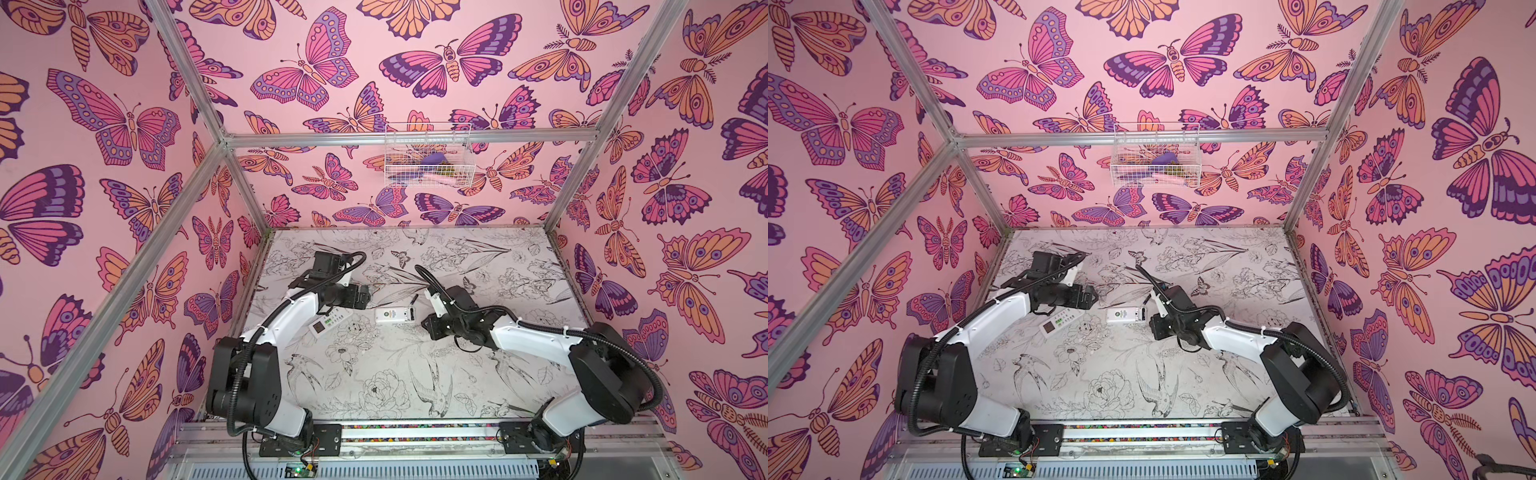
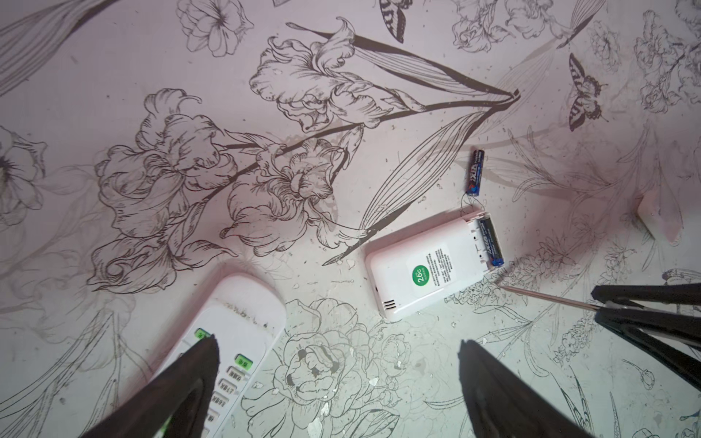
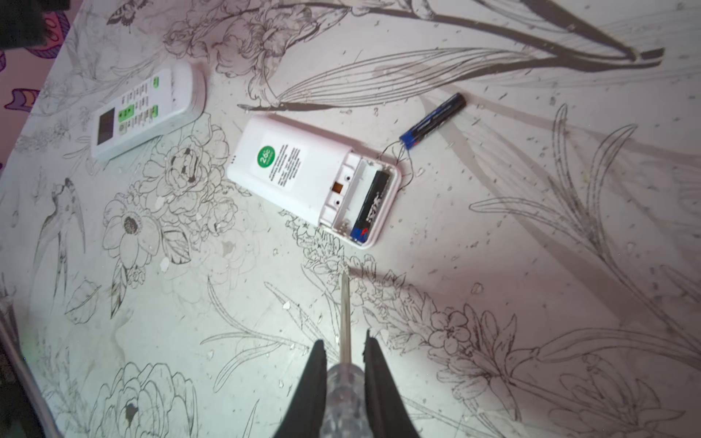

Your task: Unload the batteries from the remote control

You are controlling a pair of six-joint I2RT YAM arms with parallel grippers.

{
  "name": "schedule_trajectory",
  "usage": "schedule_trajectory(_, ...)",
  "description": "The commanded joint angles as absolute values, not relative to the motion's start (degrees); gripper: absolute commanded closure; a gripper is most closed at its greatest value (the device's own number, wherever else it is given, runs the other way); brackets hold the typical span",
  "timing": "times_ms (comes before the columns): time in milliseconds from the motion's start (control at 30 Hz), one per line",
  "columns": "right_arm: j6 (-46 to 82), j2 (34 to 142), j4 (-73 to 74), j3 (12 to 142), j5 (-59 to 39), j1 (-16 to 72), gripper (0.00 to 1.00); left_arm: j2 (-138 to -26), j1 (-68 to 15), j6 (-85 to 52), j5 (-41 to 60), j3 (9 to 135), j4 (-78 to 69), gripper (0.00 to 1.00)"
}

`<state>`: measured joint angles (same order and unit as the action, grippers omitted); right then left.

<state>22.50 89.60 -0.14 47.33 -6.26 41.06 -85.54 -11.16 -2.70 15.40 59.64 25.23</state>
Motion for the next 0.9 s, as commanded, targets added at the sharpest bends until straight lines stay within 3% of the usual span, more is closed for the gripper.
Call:
schedule_trajectory(0,23.30,91.94,-2.55,50.45,-2.16,41.44,1.00,-83.49,-9.13,-2.12,17.32,58.26,24.34,0.00)
schedule_trajectory(333,21.72,98.76,-1.98,56.57,-0.47,40.78,1.00,-82.14,-7.46,-2.55,17.71,57.68,23.72,0.00)
schedule_trajectory(867,15.34,109.85,0.46,68.08,-8.99,40.16,1.00,-81.44,-6.87,-2.43,17.75,57.78,23.75,0.00)
